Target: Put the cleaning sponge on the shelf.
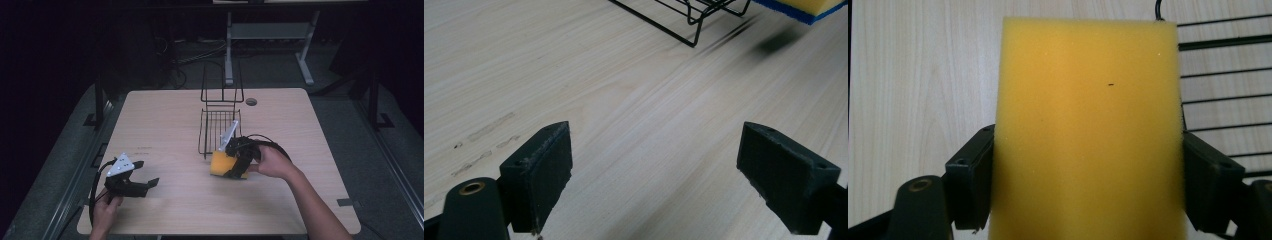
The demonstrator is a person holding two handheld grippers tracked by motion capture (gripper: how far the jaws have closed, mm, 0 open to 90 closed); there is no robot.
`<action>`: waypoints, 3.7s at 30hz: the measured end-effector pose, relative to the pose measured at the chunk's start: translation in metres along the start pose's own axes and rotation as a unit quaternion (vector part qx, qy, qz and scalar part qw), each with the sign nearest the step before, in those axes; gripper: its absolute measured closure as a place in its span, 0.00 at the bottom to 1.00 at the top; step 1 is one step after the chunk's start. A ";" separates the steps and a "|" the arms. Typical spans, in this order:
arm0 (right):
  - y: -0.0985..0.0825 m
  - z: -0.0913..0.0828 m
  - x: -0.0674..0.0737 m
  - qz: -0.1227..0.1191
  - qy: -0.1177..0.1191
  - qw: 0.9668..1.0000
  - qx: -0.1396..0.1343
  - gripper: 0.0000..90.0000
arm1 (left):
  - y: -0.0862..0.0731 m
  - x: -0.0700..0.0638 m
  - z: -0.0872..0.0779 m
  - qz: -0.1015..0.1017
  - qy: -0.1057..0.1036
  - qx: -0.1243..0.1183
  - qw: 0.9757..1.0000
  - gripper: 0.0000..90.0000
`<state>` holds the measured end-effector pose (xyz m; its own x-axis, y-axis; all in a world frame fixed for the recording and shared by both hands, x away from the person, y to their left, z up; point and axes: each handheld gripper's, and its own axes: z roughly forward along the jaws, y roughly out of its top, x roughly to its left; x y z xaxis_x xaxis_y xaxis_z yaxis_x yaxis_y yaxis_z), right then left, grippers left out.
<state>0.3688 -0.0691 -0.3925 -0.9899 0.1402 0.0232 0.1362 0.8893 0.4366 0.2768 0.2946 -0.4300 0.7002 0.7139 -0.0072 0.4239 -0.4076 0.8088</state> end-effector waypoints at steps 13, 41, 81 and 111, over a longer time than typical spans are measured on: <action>0.016 0.000 -0.013 -0.009 0.005 1.000 0.012 0.24 | 0.001 0.001 -0.001 0.003 0.004 -0.002 1.000 0.16; 0.027 0.012 -0.055 0.011 0.013 1.000 0.020 0.24 | 0.002 0.004 -0.002 0.003 0.008 -0.011 1.000 0.16; 0.038 0.012 -0.092 0.018 0.010 0.999 0.025 0.24 | 0.006 0.003 -0.004 0.005 0.001 -0.030 1.000 0.16; 0.040 0.029 -0.111 0.027 0.012 0.999 0.026 0.24 | 0.003 0.004 -0.004 0.003 0.000 -0.028 1.000 0.16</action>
<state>0.4853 -0.0369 -0.4035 -0.9817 0.1779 0.0673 0.1901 0.9022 0.3873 0.2782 0.2983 -0.4247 0.7026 0.7116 -0.0027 0.3870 -0.3788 0.8407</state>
